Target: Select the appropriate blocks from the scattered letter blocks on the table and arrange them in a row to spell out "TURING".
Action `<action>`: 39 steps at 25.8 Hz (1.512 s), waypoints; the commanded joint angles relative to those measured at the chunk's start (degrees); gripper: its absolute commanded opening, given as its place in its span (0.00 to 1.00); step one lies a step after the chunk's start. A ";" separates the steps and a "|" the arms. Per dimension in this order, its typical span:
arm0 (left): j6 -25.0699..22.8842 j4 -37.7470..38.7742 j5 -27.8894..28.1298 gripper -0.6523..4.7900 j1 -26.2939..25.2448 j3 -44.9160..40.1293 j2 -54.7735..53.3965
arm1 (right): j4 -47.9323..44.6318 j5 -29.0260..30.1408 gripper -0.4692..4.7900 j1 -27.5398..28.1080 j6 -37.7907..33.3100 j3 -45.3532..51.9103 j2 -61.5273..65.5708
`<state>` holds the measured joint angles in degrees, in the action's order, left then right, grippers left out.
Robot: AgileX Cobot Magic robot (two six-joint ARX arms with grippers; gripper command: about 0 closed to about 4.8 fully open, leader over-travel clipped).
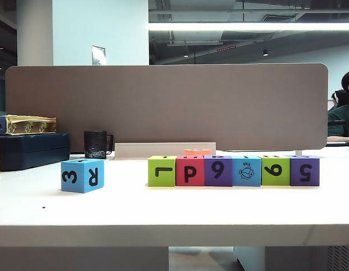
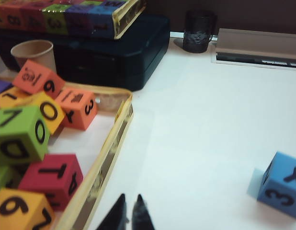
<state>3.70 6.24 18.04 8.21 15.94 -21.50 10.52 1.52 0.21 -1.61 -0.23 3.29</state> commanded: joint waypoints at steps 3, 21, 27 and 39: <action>1.44 -0.76 -4.63 0.15 -4.68 -7.45 9.94 | -0.09 -0.11 0.09 0.02 0.13 0.09 0.07; 0.81 3.28 -14.62 0.15 -9.55 -15.34 21.55 | -0.07 -0.13 0.09 0.02 0.13 0.09 0.07; 0.92 4.81 -18.03 0.15 -9.46 -15.34 21.51 | -0.07 -0.13 0.09 0.02 0.13 0.09 0.07; 1.22 4.39 -18.10 0.15 -6.95 -15.32 21.51 | -0.07 -0.13 0.09 0.02 0.13 0.09 0.07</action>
<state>4.78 10.28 0.12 1.30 0.54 0.01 10.52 1.52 0.21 -1.58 -0.23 3.29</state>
